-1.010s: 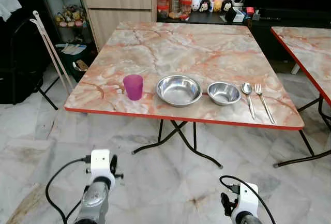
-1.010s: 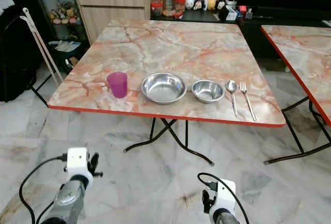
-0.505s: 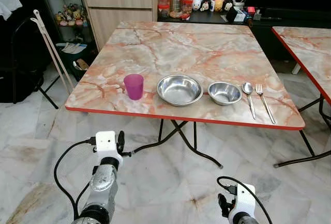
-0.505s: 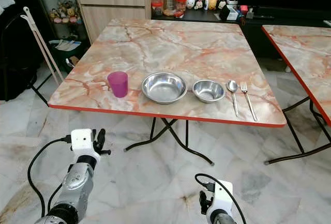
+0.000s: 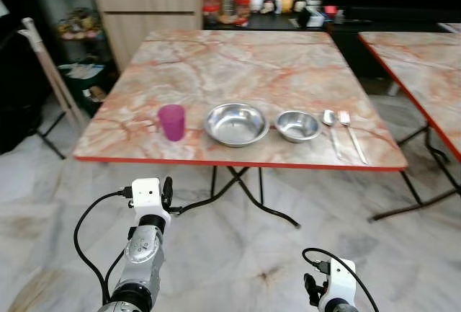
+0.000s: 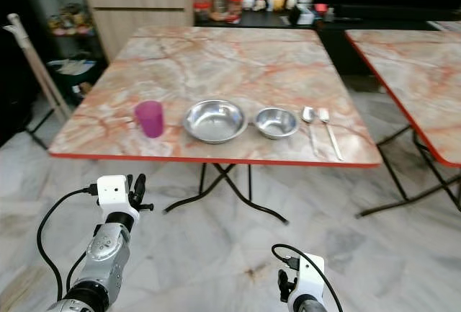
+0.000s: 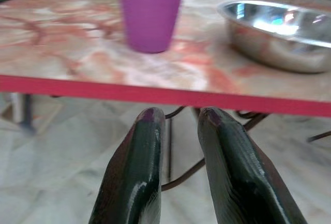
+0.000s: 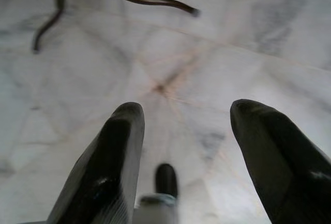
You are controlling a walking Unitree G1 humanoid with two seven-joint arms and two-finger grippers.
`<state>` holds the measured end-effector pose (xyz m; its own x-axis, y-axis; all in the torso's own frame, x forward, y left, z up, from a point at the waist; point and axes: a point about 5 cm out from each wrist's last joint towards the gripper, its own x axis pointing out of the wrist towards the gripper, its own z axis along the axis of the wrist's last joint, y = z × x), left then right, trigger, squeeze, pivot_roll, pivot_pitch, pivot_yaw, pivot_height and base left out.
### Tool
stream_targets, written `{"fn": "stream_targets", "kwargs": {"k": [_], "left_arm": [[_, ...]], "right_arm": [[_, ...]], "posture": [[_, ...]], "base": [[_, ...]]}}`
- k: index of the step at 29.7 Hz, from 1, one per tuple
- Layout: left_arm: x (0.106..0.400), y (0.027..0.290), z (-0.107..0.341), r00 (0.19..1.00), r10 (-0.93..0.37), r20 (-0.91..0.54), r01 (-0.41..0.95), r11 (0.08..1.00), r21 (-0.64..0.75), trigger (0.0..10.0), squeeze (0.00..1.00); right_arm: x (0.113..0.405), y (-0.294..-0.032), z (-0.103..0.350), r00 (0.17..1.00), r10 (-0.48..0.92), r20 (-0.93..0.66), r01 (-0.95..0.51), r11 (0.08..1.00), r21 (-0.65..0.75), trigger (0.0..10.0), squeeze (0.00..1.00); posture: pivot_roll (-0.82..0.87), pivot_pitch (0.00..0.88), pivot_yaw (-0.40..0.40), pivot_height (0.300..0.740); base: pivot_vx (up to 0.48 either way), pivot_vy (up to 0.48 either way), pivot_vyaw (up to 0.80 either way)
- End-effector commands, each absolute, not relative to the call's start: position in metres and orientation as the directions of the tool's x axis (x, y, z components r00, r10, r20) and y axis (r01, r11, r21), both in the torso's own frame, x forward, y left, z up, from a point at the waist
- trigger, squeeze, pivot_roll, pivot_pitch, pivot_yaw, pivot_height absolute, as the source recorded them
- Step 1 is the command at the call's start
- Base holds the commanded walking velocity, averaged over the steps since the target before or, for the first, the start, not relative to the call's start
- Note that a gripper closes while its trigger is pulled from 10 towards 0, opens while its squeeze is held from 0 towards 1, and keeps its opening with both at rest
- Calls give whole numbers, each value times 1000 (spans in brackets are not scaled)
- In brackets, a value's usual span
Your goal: Setting the table
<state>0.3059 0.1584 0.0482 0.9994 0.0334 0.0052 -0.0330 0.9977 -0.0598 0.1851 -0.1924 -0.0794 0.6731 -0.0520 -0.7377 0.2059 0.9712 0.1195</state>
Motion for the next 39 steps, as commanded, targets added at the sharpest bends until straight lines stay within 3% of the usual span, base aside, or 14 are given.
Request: {"fn": "stream_targets", "kwargs": {"k": [1,29,39], "left_arm": [[306,161,50,999,43,20,-42,997,-72,10000,0],[310,161,55,999,36,38,-32,995,-94,10000,0],[305,166,53,997,61,38,-57,992,-114,10000,0]], "right_arm": [[191,-192,-76,689,-52,-723,192,975,113,10000,0],[193,-188,-76,687,-45,-726,187,975,117,10000,0],[193,-186,-76,685,-33,-728,176,977,121,10000,0]], "posture": [[12,0,-63,740],[21,0,-66,740],[26,0,-67,740]], "base": [[247,0,0],[318,0,-227],[0,0,0]]}}
